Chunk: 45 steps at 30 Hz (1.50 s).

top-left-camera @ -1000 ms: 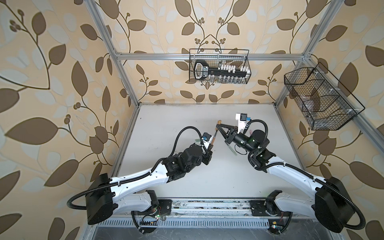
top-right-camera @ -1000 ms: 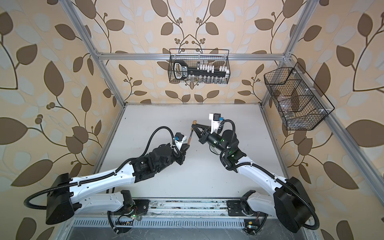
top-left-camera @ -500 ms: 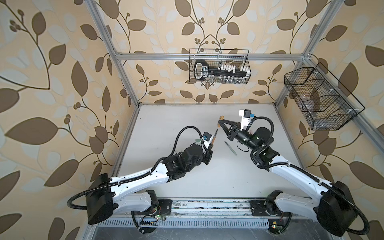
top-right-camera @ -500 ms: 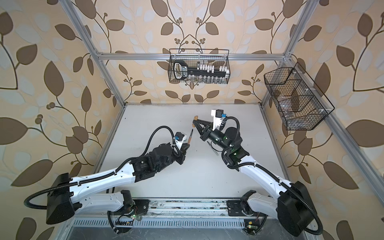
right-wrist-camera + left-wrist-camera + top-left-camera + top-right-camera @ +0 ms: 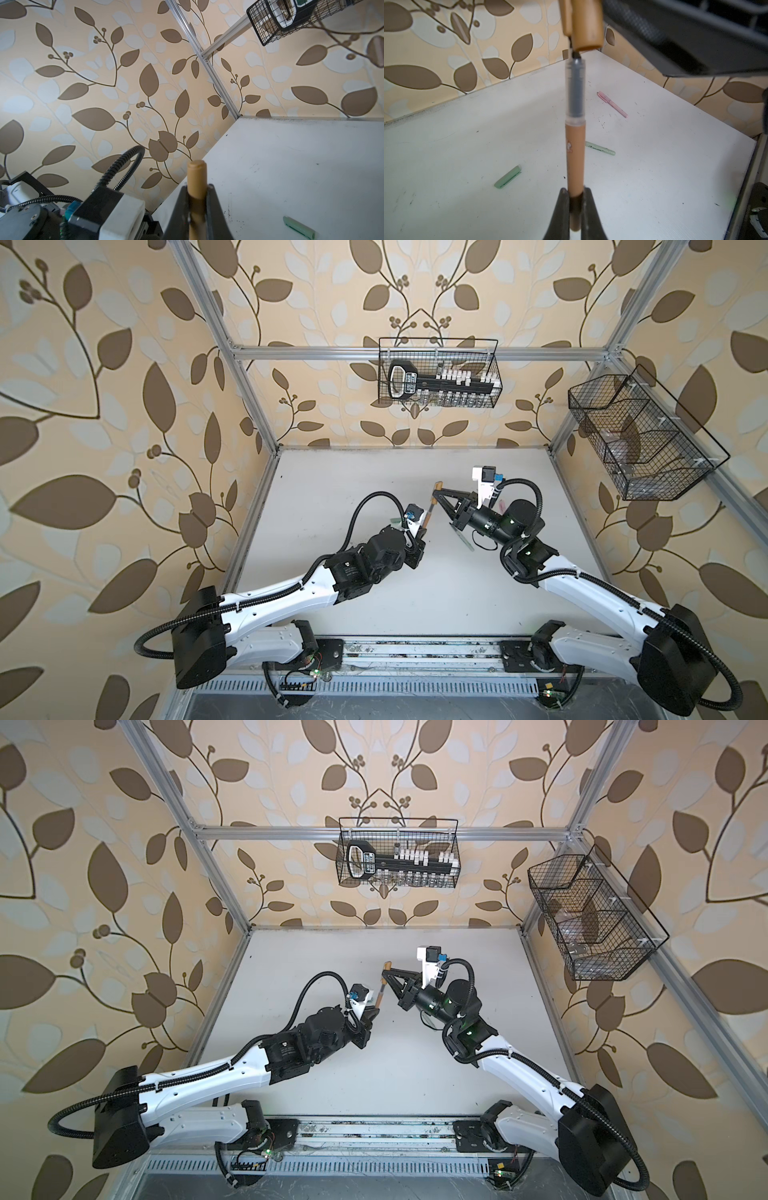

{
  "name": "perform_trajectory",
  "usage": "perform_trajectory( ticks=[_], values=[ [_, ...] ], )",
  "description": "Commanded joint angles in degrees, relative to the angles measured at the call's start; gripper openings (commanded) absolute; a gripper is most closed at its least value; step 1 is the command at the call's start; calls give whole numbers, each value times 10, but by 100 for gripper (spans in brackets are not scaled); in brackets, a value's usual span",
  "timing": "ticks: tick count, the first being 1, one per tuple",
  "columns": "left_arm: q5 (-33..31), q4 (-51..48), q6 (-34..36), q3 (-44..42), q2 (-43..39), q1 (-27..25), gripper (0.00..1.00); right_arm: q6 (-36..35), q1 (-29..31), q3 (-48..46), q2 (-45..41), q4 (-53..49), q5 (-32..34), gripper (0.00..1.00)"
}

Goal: Insert the pens into the pen caps

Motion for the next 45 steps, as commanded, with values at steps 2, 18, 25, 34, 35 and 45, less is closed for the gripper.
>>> perform_trajectory(
  ticks=[2, 18, 25, 34, 35, 45],
  values=[
    [-12, 17, 3, 18, -2, -4, 0, 0, 4, -10, -16, 7, 8, 0],
    [-10, 21, 5, 19, -11, -4, 0, 5, 20, -27, 2, 34, 28, 0],
    [-8, 19, 4, 19, -9, -4, 0, -14, 9, 0, -14, 19, 29, 0],
    [-6, 20, 5, 21, -3, -4, 0, -21, -16, 30, -9, 28, 28, 0],
    [-6, 20, 5, 20, -3, -4, 0, -21, -16, 31, -8, 30, 25, 0],
    [-6, 22, 9, 21, -6, -4, 0, 2, 1, 6, 7, 61, 34, 0]
  ],
)
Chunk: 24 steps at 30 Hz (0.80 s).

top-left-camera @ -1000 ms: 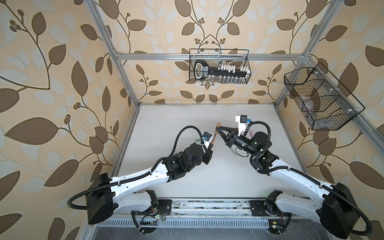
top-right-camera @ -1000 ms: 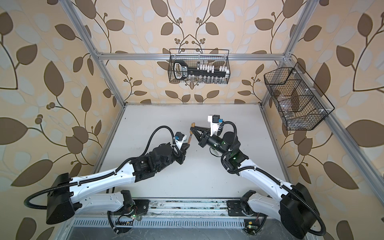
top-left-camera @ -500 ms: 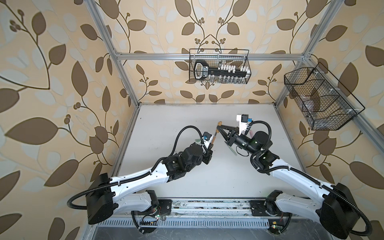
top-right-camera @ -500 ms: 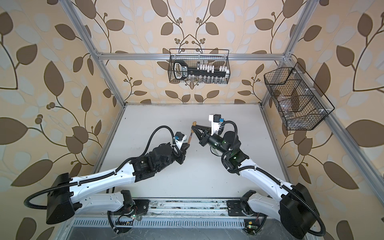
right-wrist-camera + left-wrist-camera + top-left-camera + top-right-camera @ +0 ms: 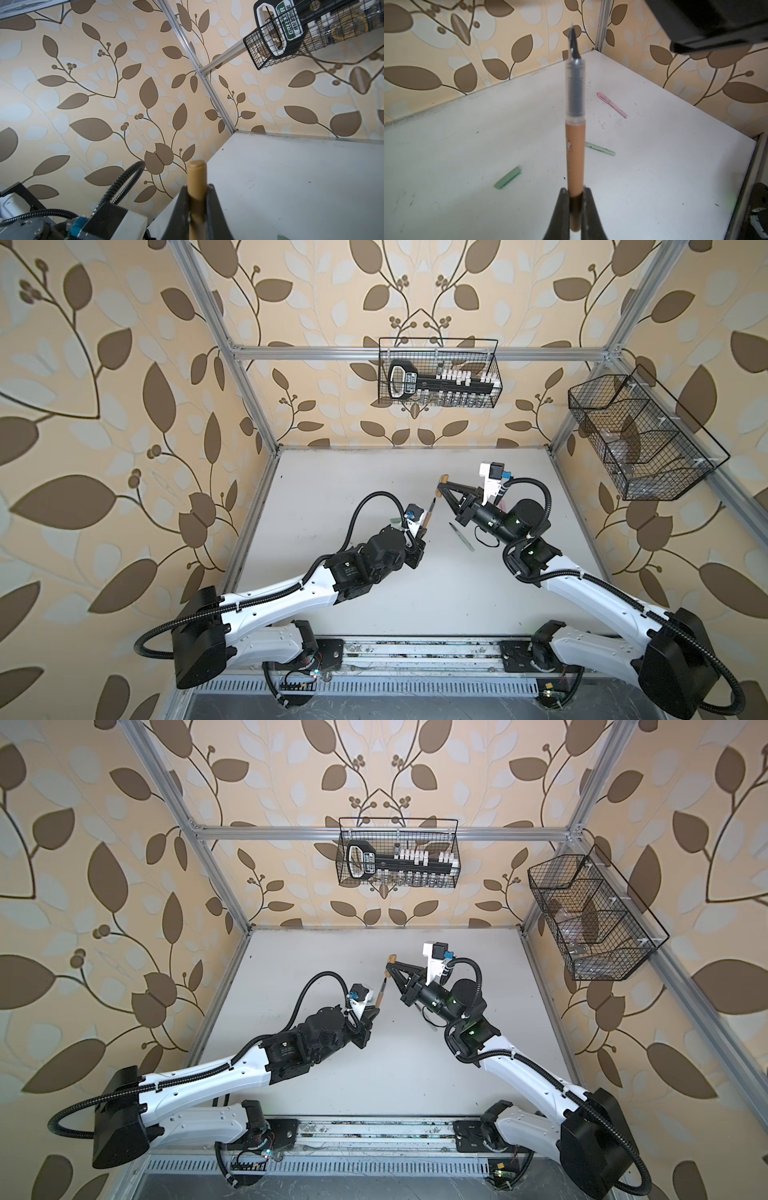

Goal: Insert the pens into the pen caps

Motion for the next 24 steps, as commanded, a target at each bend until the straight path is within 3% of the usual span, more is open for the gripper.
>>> perform_trajectory(
  ticks=[1, 24],
  values=[
    [-6, 20, 8, 22, -7, -4, 0, 19, 6, -7, 13, 44, 8, 0],
    [-16, 16, 9, 16, -16, -4, 0, 16, 6, -26, 18, 32, 4, 0]
  ],
)
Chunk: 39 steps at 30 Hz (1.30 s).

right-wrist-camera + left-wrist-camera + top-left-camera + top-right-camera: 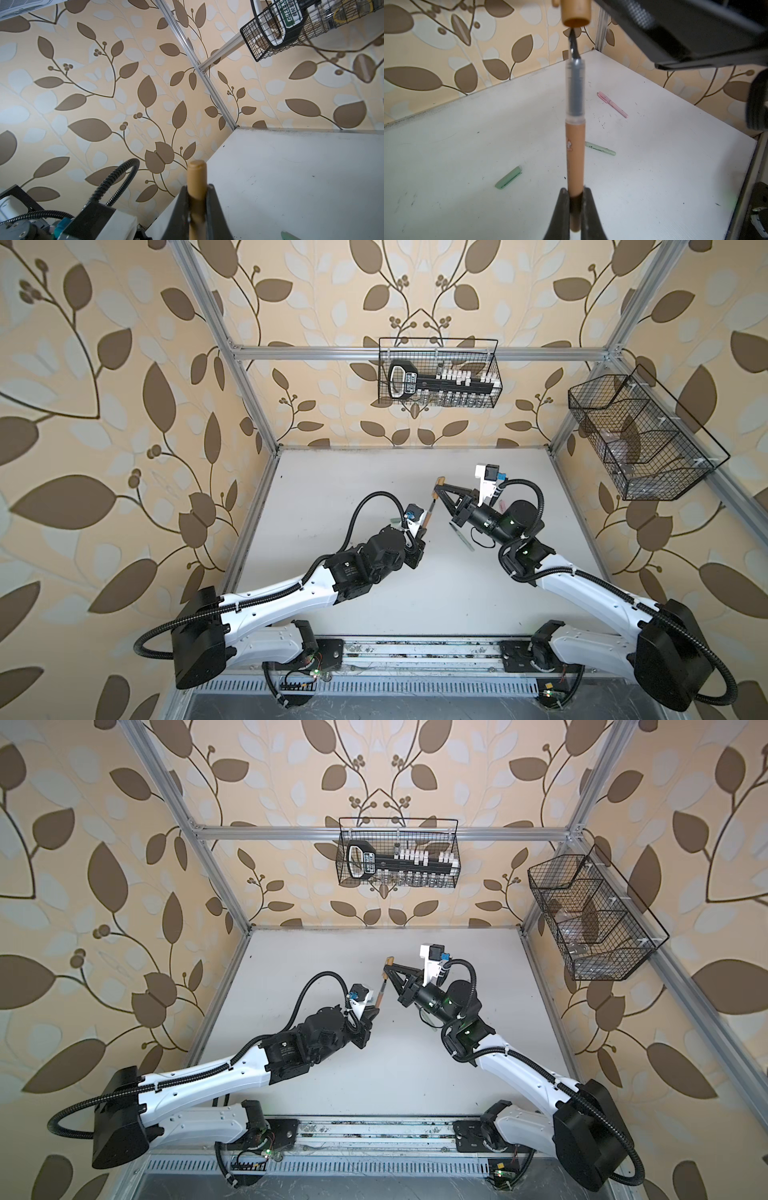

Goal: Insert the pens into the pen caps

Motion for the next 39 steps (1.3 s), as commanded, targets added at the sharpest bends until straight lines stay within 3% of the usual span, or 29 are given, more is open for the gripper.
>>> perform_trajectory(
  ticks=[1, 16, 39],
  values=[
    [-17, 18, 8, 17, -14, -4, 0, 2, 4, -16, -5, 9, -1, 0],
    [-19, 21, 10, 15, -14, -4, 0, -9, 0, -16, -32, -10, 12, 0],
    [-14, 22, 9, 14, -17, -4, 0, -9, -8, 16, -3, 12, 2, 0]
  ],
)
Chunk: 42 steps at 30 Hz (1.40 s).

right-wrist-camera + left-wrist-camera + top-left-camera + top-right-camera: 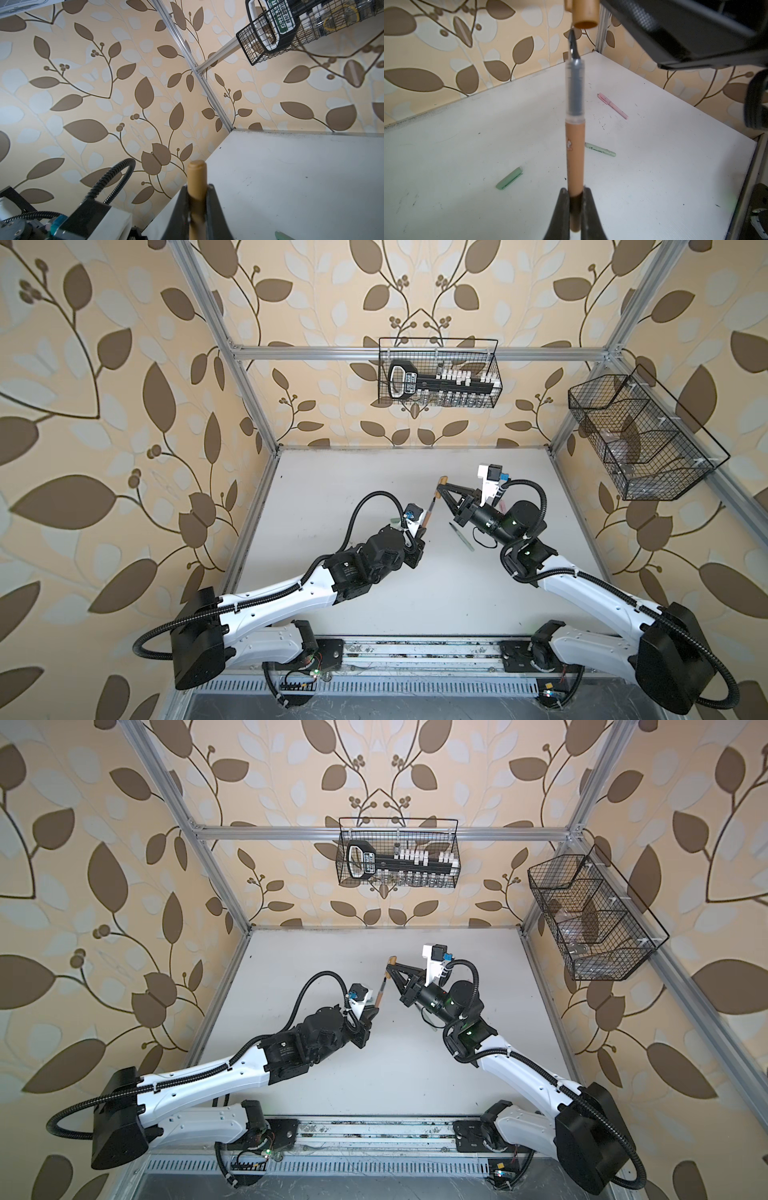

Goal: Insert the pens into the pen caps

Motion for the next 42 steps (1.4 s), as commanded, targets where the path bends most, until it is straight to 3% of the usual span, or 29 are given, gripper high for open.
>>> perform_trajectory(
  ticks=[1, 14, 28, 42],
  values=[
    [-13, 21, 8, 14, -14, -4, 0, 1, -1, 19, 8, 17, -3, 0],
    [-18, 18, 13, 16, -13, -4, 0, 15, 12, 9, 19, 29, -8, 0],
    [-14, 19, 8, 12, -20, -4, 0, -26, -11, 67, -2, -17, -6, 0],
    [-16, 16, 13, 14, -21, -4, 0, 10, 6, 28, 30, 25, -10, 0]
  ],
)
